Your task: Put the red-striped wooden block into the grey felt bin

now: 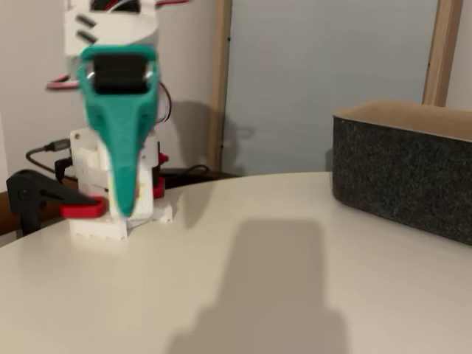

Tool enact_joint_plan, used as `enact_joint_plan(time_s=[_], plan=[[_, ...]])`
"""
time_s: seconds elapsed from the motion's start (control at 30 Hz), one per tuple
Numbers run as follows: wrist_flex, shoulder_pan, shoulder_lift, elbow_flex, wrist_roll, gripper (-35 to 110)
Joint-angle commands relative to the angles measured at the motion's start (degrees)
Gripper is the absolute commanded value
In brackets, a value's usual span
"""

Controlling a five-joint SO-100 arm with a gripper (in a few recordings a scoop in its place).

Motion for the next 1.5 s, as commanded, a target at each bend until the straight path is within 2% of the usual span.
enact_joint_plan(time_s=[0.0, 0.77, 1.47], plan=[[-0.5, 3.5, 4.2, 3.7, 1.2, 0], [-1.6, 6.7, 21.4, 24.9, 1.6, 0], [-1.5, 6.7, 26.4, 28.8, 2.5, 2]])
